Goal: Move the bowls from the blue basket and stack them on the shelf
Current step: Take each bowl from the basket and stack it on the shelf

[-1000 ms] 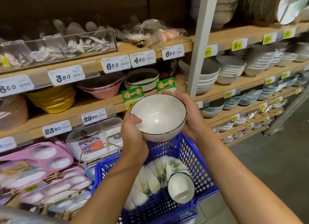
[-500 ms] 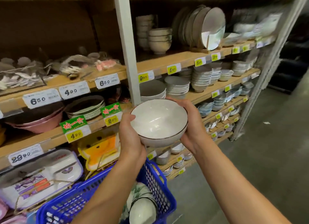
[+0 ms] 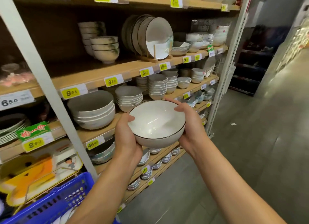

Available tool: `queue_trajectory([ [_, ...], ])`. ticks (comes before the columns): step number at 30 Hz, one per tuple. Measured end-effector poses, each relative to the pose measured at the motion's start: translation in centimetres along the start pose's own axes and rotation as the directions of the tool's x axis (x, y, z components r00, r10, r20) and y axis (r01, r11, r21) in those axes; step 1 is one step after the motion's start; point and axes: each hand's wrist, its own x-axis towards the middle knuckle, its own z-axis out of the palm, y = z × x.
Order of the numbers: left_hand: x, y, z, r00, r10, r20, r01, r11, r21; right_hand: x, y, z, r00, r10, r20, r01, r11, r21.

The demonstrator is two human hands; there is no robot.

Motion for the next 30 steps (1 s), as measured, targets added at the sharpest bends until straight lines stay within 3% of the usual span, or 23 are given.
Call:
queue_trajectory([
  [9, 5.5, 0.0, 3.3, 1.000, 0.015, 0.025, -0.016, 1.000, 0.027, 6.0, -1.2, -1.1, 0.999, 0.019, 0.033, -0.021, 0.997, 0.069],
  [19, 15.4, 4.8, 4.5, 0.995, 0.100, 0.000, -0.100, 0.995, -0.026, 17.0, -2.3, 4.3, 0.994, 0.004, 0.113, -0.009, 0.999, 0.043],
  [30, 23.2, 9.3, 5.2, 0.986, 0.160, -0.045, -0.157, 0.986, 0.061, 25.4, -2.2, 9.1, 0.988, 0.004, 0.156, -0.021, 0.994, 0.107],
])
